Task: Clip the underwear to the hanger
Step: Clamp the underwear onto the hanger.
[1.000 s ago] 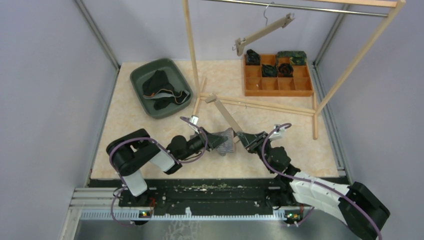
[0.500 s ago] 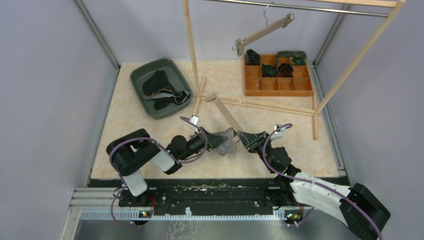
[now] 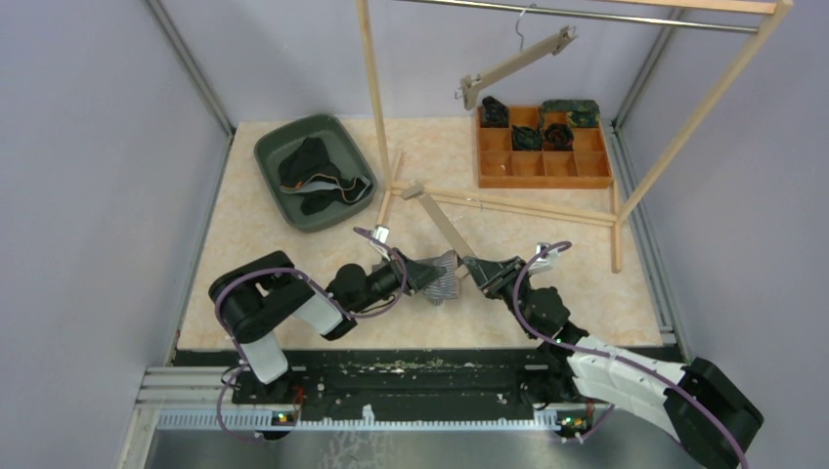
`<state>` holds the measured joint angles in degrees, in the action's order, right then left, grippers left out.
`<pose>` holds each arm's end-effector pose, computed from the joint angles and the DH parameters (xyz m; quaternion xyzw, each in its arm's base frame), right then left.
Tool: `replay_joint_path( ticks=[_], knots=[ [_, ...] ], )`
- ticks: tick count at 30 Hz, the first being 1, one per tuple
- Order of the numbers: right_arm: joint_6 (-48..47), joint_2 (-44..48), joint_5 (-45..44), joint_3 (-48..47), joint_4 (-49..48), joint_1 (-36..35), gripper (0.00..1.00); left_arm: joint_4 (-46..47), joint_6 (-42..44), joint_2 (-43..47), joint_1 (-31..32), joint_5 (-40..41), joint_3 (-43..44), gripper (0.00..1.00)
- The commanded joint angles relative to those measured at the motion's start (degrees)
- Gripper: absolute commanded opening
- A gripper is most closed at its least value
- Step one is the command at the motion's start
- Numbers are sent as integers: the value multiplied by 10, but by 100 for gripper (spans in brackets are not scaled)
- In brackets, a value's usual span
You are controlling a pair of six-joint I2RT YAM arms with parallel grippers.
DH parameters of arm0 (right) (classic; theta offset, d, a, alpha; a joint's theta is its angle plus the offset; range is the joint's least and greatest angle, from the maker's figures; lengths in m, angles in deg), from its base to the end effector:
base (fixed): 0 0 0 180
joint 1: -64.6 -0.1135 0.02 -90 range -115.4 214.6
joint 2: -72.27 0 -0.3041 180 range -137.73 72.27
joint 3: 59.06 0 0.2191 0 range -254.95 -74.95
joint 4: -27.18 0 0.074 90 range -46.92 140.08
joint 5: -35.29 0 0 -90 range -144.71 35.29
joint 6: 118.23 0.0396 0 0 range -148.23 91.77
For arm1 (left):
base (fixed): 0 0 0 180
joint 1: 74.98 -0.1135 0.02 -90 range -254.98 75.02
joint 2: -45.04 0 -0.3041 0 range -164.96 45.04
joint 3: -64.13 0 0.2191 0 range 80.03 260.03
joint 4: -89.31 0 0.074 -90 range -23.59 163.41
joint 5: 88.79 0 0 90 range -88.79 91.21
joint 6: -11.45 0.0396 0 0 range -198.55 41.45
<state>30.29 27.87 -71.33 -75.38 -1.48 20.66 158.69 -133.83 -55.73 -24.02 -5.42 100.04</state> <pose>0.0856 0.0668 0.2243 0.1902 0.6775 0.4846 0.5196 0.1746 -0.2226 0.2228 0.0169 0.6787 -0.6100 0.4086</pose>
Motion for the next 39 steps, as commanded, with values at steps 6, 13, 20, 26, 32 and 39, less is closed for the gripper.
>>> replay_joint_path(
  ticks=[6, 13, 20, 26, 32, 39],
  knots=[
    [-7, 10, 3, 68, -44, 4, 0, 15, -1, -7, -4, 0, 10, 0],
    [-8, 11, 3, 69, -42, 4, 0, 13, -2, -9, -5, -2, 15, 0],
    [-7, 7, 2, 71, -46, 4, 0, 14, -4, -14, -5, -4, 21, 0],
    [-7, 4, 2, 73, -47, 4, 0, 14, -4, -10, -5, -4, 21, 0],
    [-7, 4, 2, 74, -47, 4, 0, 6, -4, -1, -5, -3, 20, 0],
    [-8, 9, 3, 75, -46, 4, 0, 1, -7, -4, -6, 1, 21, 0]
  ],
)
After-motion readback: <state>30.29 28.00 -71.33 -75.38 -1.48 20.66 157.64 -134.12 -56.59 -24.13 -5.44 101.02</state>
